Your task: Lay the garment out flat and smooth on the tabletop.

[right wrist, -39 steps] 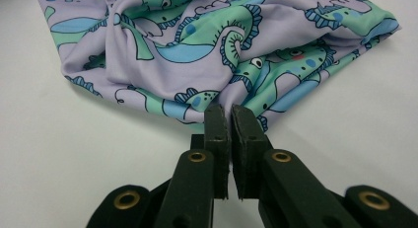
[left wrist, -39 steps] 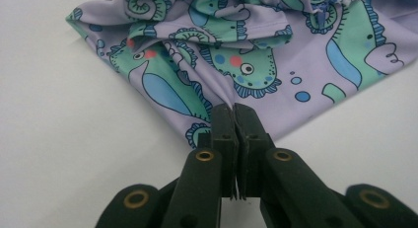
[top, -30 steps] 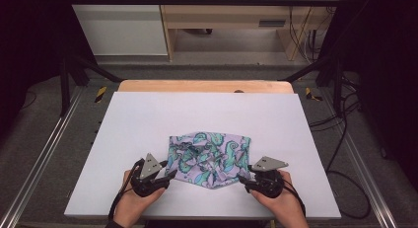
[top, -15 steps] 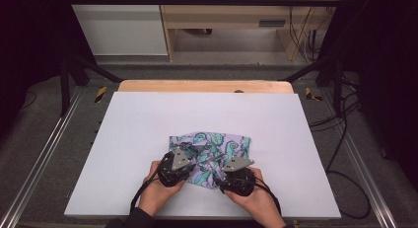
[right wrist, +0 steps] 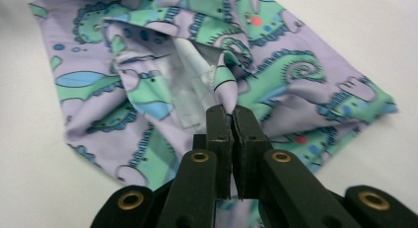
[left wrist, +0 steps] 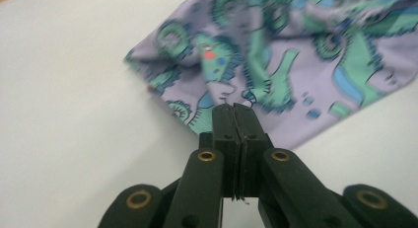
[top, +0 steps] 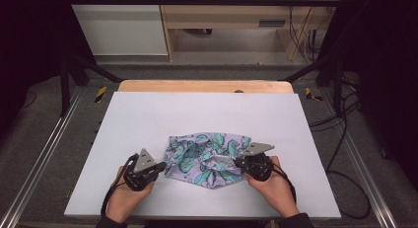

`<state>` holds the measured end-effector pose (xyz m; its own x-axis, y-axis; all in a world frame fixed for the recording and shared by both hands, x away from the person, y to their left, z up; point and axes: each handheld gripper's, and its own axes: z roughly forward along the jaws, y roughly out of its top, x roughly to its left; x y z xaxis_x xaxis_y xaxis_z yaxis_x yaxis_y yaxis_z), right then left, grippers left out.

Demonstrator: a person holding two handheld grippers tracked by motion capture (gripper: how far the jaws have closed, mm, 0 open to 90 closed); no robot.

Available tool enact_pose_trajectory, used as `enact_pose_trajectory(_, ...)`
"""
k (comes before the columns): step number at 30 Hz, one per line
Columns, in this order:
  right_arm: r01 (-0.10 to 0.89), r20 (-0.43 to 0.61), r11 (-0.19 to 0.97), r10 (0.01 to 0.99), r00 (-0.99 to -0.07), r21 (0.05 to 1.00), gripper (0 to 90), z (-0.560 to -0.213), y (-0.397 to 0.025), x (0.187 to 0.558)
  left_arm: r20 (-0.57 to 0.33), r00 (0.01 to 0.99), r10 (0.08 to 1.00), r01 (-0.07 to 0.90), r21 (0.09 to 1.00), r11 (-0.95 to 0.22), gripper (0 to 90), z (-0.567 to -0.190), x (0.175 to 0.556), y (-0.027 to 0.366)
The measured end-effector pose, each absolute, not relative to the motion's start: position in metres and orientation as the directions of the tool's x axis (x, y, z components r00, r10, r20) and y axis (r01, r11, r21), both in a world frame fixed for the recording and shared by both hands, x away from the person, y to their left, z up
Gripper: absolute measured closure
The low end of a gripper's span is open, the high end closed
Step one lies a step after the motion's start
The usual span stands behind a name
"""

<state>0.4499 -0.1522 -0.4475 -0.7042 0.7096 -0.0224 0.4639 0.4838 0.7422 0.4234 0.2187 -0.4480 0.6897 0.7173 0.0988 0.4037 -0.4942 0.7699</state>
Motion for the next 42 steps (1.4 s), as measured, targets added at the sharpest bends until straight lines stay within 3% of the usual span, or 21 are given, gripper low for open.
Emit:
enact_pose_trajectory(7,0.485,0.002,0.478,0.712,-0.703,0.732,86.0,-0.456,-0.159,0.453,0.071,0.686,0.724,0.432,0.761,-0.484,86.3,-0.459,0.416,0.24)
enact_pose_trajectory(12,0.463,0.005,0.458,0.707,-0.707,0.759,62.4,-0.459,-0.156,0.444,0.089,0.698,0.711,0.359,0.816,-0.454,57.3,-0.451,0.41,0.226)
enact_pose_trajectory(18,0.435,-0.005,0.416,0.728,-0.686,0.799,42.2,-0.459,-0.16,0.426,0.117,0.742,0.66,0.286,0.835,-0.47,43.5,-0.447,0.416,0.182)
enact_pose_trajectory(24,0.403,-0.004,0.372,0.739,-0.674,0.836,28.2,-0.463,-0.163,0.406,0.167,0.763,0.624,0.286,0.779,-0.558,44.4,-0.457,0.434,0.14)
enact_pose_trajectory(29,0.381,0.0,0.348,0.738,-0.674,0.856,26.1,-0.467,-0.164,0.399,0.212,0.739,0.64,0.303,0.743,-0.596,47.9,-0.464,0.449,0.127)
enact_pose_trajectory(32,0.39,0.02,0.328,0.743,-0.669,0.86,27.7,-0.47,-0.166,0.399,0.233,0.733,0.64,0.306,0.727,-0.615,55.6,-0.465,0.459,0.12)
enact_pose_trajectory(36,0.403,0.025,0.329,0.748,-0.663,0.854,29.1,-0.476,-0.166,0.399,0.24,0.741,0.627,0.303,0.713,-0.632,76.2,-0.461,0.469,0.113)
enact_pose_trajectory(39,0.4,0.02,0.332,0.747,-0.664,0.854,29.7,-0.476,-0.165,0.398,0.196,0.717,0.669,0.326,0.754,-0.57,88.2,-0.449,0.476,0.125)
enact_pose_trajectory(42,0.395,0.019,0.332,0.744,-0.668,0.857,29.9,-0.476,-0.165,0.398,0.147,0.668,0.73,0.373,0.782,-0.499,89.4,-0.438,0.485,0.152)
